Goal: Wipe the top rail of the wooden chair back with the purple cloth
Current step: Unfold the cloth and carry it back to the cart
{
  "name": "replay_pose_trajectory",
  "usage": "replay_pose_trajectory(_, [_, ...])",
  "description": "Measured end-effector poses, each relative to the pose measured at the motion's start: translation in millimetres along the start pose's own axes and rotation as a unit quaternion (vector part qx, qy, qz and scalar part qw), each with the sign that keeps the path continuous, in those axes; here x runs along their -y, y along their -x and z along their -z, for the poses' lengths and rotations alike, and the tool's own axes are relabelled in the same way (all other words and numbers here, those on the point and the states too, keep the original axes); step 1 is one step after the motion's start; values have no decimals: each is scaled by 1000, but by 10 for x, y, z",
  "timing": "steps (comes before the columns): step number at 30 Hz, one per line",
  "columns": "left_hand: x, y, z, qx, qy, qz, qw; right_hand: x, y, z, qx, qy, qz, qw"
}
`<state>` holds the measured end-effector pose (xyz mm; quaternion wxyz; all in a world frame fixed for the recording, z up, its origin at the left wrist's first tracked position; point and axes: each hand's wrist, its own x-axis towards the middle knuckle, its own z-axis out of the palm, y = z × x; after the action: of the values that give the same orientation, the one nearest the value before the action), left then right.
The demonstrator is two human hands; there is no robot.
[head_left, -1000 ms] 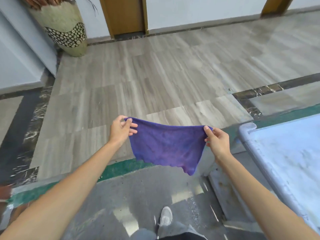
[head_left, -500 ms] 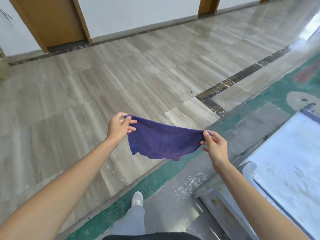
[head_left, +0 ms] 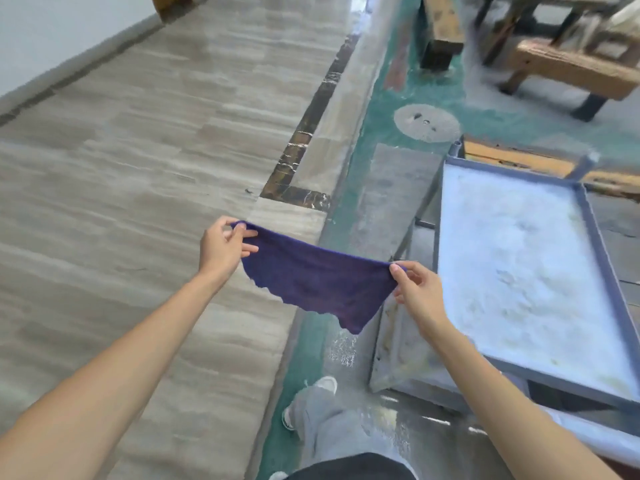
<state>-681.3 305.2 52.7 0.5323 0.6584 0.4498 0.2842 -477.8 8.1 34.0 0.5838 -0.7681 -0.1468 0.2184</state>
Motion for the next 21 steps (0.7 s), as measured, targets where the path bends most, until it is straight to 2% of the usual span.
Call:
replay_pose_trajectory(6, [-354,-1043,-1163,89,-11,-28,996,-13,-504,409,-13,-15,8,1000])
replay_pose_trajectory(14, [-989,-1599,-2681,190,-15,-117,975,9,-622,891,33,-133,-50,989])
replay_pose_trajectory(18, [-1260,-1566,-3549,263,-8,-164,951,-59,-633,1196,-17,-223,-65,973])
replay_pose_trajectory(21, [-1444,-1463,-4216,322,2,-182,929,-133,-624,1440,-97,-292,-74,948])
